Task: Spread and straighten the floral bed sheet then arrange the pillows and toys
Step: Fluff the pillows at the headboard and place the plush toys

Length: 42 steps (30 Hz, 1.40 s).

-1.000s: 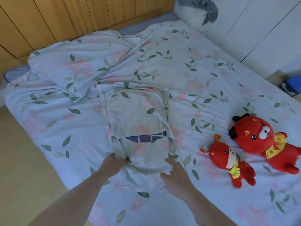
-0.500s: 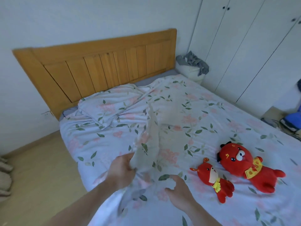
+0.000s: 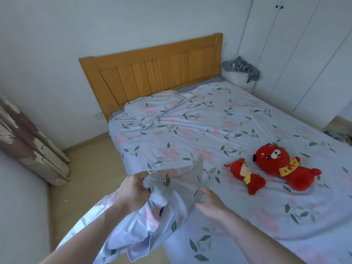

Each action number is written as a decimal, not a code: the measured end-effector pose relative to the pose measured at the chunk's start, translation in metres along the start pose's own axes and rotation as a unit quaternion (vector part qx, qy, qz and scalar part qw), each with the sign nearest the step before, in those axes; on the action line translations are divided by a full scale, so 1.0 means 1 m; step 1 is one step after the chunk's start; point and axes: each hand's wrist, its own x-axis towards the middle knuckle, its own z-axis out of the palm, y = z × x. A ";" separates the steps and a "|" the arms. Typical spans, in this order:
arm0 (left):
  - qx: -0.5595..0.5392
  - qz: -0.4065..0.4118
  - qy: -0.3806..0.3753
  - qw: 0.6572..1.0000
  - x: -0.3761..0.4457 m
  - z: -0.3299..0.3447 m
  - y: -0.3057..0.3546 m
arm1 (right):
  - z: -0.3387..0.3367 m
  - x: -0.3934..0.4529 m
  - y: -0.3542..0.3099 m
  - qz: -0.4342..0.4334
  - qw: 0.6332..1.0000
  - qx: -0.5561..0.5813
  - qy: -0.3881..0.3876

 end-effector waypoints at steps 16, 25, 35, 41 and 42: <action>-0.039 0.072 -0.039 0.996 -0.229 0.028 0.036 | 0.077 -0.189 0.135 -0.004 0.997 -0.057 0.045; -0.028 0.136 -0.038 0.990 -0.307 0.073 0.128 | 0.023 -0.278 0.208 -0.071 0.986 -0.090 0.121; 0.034 0.235 -0.044 0.970 -0.378 0.202 0.299 | -0.094 -0.356 0.338 -0.121 0.979 -0.132 0.099; 0.025 0.229 -0.031 0.973 -0.400 0.266 0.396 | -0.180 -0.392 0.425 -0.097 0.976 -0.152 0.119; 0.017 0.223 -0.020 0.974 -0.399 0.269 0.402 | -0.188 -0.394 0.431 -0.103 0.974 -0.146 0.139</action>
